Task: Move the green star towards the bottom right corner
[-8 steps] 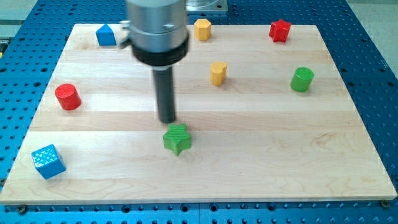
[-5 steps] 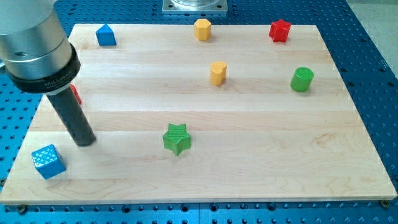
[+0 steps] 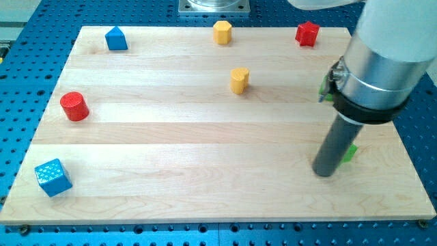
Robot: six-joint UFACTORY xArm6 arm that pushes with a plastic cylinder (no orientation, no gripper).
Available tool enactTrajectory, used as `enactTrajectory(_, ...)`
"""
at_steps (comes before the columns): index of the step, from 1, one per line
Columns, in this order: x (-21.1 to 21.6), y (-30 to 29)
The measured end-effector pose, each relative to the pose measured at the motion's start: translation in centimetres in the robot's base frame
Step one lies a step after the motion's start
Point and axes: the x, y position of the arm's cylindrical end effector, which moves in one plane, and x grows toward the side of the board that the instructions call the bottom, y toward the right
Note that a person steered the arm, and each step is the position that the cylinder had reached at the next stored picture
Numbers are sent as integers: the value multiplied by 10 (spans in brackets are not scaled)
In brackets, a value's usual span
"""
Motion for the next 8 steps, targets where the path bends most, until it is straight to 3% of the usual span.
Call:
enactTrajectory(2, -67, -4)
enactTrajectory(3, -79, -1)
enactTrajectory(5, 25, 48)
enactTrajectory(6, 28, 41)
enactTrajectory(8, -30, 25)
